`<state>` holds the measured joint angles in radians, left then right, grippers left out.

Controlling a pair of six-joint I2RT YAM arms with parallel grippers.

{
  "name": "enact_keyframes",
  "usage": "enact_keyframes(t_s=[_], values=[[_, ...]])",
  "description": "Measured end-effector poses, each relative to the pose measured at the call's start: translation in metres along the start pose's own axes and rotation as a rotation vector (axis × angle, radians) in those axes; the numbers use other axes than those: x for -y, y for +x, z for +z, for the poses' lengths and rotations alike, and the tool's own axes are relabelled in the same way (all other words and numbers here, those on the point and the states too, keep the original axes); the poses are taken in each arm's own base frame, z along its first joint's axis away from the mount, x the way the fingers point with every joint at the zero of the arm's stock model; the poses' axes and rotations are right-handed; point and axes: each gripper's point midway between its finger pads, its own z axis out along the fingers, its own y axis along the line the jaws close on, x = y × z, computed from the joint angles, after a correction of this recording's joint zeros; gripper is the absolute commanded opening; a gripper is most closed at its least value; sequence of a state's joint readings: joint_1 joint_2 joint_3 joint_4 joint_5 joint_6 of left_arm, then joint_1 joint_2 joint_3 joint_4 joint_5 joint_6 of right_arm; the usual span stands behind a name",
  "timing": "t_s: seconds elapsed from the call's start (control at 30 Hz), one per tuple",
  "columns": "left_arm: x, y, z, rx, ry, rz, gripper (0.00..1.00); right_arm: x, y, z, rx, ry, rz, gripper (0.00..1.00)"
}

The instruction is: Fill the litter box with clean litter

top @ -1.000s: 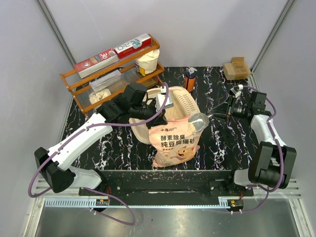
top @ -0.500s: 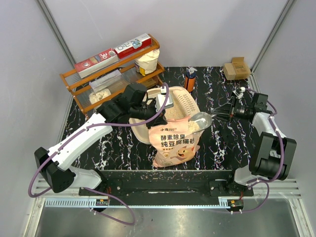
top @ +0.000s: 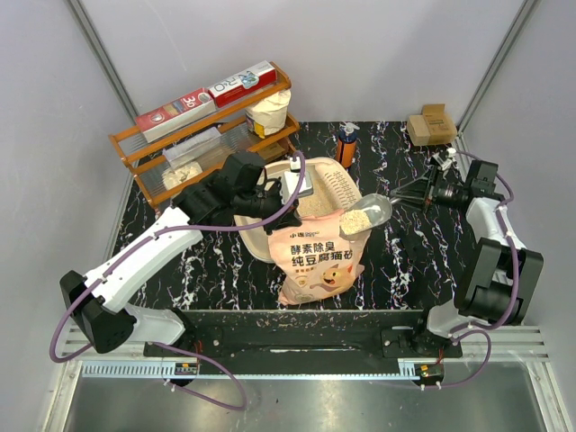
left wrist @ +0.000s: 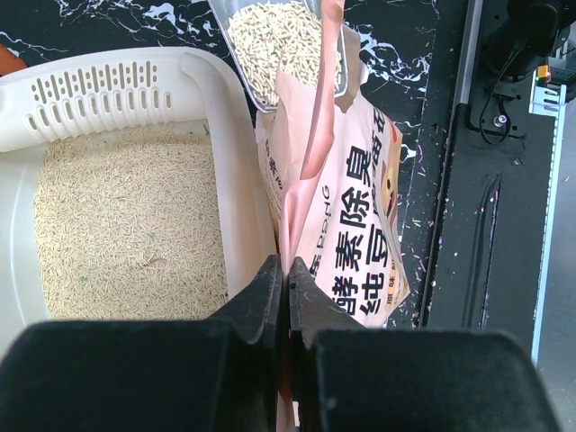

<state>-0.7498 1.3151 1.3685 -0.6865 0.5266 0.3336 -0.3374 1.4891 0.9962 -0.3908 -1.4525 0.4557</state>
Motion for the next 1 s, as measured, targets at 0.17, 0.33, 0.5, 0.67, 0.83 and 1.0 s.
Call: enact_keyframes(t_s=[0.17, 0.33, 0.5, 0.67, 0.83, 1.0], values=[[-0.001, 0.000, -0.001, 0.000, -0.004, -0.002, 0.00, -0.001, -0.008, 0.000, 0.002, 0.000, 0.005, 0.00], [-0.002, 0.001, -0.002, -0.001, -0.008, -0.004, 0.00, 0.000, -0.017, 0.000, 0.003, 0.000, 0.012, 0.00], [-0.002, 0.002, -0.003, -0.003, -0.009, -0.007, 0.00, -0.003, -0.032, 0.001, 0.005, 0.000, 0.010, 0.00], [-0.002, 0.002, -0.003, -0.003, -0.009, -0.008, 0.00, -0.001, -0.050, 0.004, 0.020, 0.029, 0.002, 0.00], [-0.003, 0.002, -0.003, -0.003, -0.010, -0.009, 0.00, 0.009, -0.069, 0.022, 0.020, 0.087, -0.011, 0.00], [-0.003, 0.002, -0.003, -0.002, -0.010, -0.008, 0.00, 0.013, -0.085, 0.058, 0.001, 0.165, -0.074, 0.00]])
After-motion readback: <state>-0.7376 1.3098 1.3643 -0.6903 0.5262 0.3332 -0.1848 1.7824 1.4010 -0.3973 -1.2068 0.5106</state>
